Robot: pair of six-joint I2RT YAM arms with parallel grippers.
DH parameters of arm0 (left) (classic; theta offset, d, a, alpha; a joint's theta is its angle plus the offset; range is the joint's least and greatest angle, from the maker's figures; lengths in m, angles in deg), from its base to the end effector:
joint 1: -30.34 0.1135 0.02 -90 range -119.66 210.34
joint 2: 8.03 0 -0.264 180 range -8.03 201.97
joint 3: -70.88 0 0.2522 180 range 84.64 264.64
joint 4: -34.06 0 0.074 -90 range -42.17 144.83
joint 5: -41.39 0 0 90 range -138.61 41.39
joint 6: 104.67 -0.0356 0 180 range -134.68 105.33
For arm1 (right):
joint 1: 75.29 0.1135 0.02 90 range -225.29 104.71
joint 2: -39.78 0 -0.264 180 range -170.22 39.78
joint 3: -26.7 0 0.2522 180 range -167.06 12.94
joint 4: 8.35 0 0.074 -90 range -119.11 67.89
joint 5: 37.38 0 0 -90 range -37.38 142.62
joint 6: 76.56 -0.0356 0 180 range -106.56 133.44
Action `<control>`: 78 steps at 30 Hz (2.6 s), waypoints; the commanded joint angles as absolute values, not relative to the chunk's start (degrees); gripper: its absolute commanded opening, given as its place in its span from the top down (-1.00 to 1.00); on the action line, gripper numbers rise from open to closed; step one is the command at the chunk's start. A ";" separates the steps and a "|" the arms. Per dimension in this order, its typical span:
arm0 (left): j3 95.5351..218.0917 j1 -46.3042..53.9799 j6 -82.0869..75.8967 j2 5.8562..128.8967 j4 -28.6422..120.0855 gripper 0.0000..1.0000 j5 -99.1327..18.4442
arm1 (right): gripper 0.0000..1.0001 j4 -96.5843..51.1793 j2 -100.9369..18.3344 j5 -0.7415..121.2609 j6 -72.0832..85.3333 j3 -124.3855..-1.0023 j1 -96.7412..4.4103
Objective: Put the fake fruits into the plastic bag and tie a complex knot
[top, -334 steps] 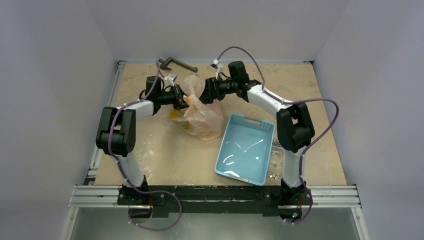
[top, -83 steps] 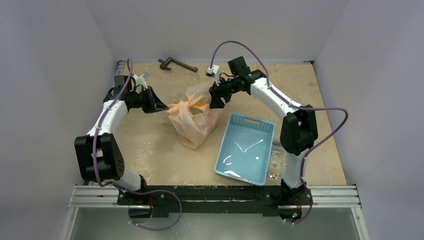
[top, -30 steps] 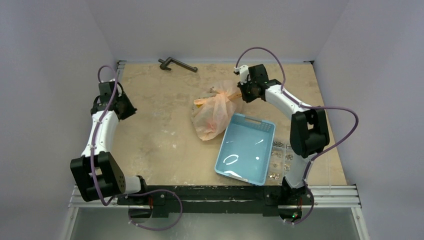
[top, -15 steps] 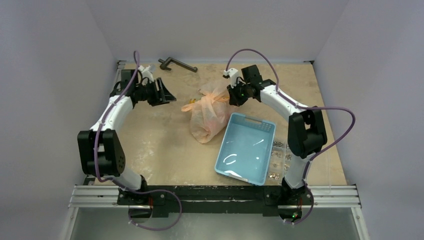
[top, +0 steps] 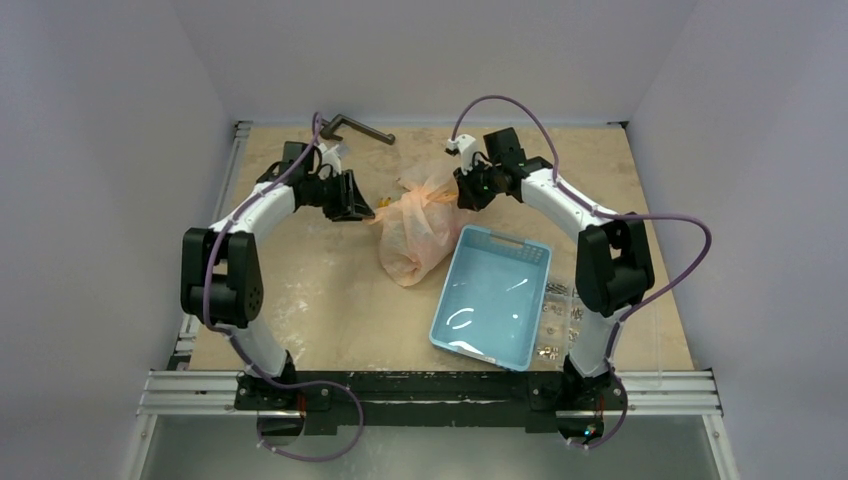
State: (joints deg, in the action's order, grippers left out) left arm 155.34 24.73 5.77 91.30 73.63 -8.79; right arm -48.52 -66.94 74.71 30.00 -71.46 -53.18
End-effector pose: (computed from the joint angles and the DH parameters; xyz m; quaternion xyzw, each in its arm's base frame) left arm 0.3615 -0.0584 0.2268 -0.0124 0.9013 -0.3806 0.2066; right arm 0.3803 0.1689 0.2484 -0.3678 0.8444 0.1958 0.3368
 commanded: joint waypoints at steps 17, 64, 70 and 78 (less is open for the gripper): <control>157.94 20.64 4.80 95.81 65.91 0.29 -9.34 | 1.00 -48.92 -69.38 76.11 30.51 -77.09 -52.92; 149.85 33.41 -9.30 80.19 88.23 1.00 -55.17 | 1.00 -48.62 -66.84 58.02 35.41 -73.43 -55.17; 150.12 31.03 -12.25 75.39 85.36 1.00 -53.54 | 1.00 -50.58 -65.26 63.66 36.69 -76.99 -53.86; 147.41 32.34 -21.74 73.30 82.01 1.00 -59.00 | 1.00 -49.91 -64.60 59.79 38.35 -73.22 -56.49</control>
